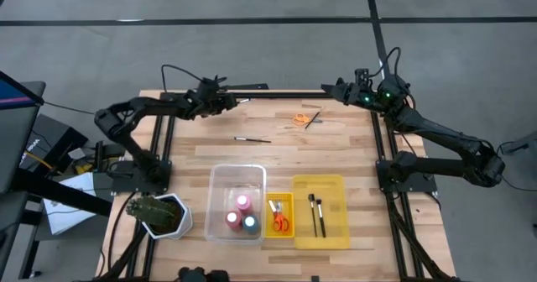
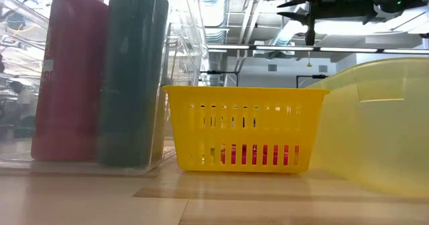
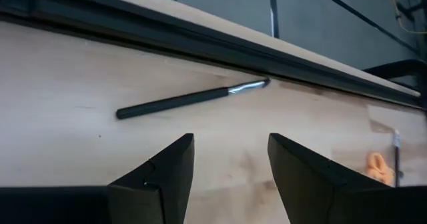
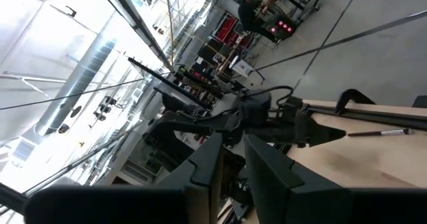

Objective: Pick & Place Paint Supplies
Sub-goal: Put the black paint brush into the right yellow bin

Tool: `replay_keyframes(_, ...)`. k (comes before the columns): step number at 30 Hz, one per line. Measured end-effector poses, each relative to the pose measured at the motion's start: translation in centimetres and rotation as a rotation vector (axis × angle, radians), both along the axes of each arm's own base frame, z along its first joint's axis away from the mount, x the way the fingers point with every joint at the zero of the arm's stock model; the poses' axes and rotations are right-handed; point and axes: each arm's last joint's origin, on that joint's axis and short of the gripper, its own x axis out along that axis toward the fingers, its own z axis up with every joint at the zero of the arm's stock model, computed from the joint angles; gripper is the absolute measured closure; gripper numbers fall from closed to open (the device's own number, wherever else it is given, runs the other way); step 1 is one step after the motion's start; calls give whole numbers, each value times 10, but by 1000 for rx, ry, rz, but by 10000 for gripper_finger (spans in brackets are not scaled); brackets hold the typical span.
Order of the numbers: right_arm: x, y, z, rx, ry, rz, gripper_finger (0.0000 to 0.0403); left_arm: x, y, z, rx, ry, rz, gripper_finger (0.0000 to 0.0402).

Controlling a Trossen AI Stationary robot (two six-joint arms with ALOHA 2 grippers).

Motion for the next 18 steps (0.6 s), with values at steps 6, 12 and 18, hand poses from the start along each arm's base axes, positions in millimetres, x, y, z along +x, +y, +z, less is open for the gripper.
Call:
replay_keyframes(6, 0, 0, 0, 1, 0, 1, 341, 5, 6, -10, 20, -31, 31, 215)
replay_keyframes(12, 3, 3, 0, 5, 0, 24, 341, 7, 10, -5, 74, -55, 74, 215)
replay_keyframes(18, 6, 7, -1, 6, 6, 48, 341, 8, 12, -17, 54, -21, 84, 215)
